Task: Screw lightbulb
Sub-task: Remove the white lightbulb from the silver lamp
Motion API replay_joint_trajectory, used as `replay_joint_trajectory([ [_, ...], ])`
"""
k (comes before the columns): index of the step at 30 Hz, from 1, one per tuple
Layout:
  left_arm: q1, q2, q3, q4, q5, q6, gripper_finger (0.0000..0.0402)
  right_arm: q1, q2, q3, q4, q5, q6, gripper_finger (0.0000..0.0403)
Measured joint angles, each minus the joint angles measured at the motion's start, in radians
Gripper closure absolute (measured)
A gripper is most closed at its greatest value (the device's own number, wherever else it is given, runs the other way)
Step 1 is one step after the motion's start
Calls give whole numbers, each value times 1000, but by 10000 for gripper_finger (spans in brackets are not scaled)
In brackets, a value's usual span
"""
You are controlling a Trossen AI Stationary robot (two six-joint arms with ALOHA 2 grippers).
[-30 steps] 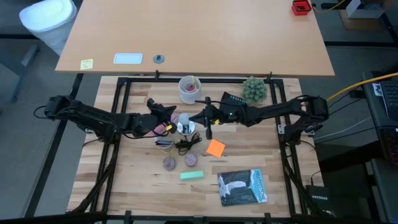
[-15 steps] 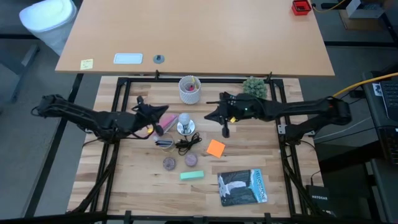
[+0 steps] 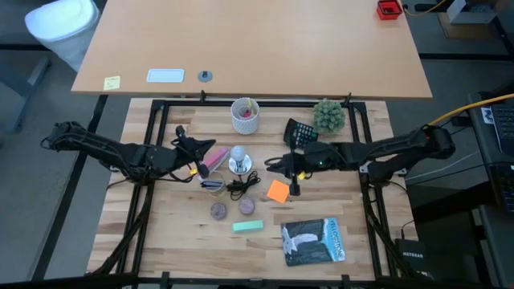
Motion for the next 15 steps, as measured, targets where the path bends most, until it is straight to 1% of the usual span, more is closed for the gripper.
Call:
replay_joint_trajectory([
  [5, 0, 0, 0, 1, 0, 5, 400, 62, 7, 0, 8, 112, 44, 396],
  [10, 2, 0, 0, 1, 0, 6, 400, 104, 51, 0, 23, 225, 122, 396],
  [13, 12, 0, 0, 2, 0, 53, 400, 119, 98, 0, 74, 293, 179, 396],
  [15, 23, 0, 0, 3, 0, 82, 400, 120, 136, 0, 126, 318, 203, 396],
])
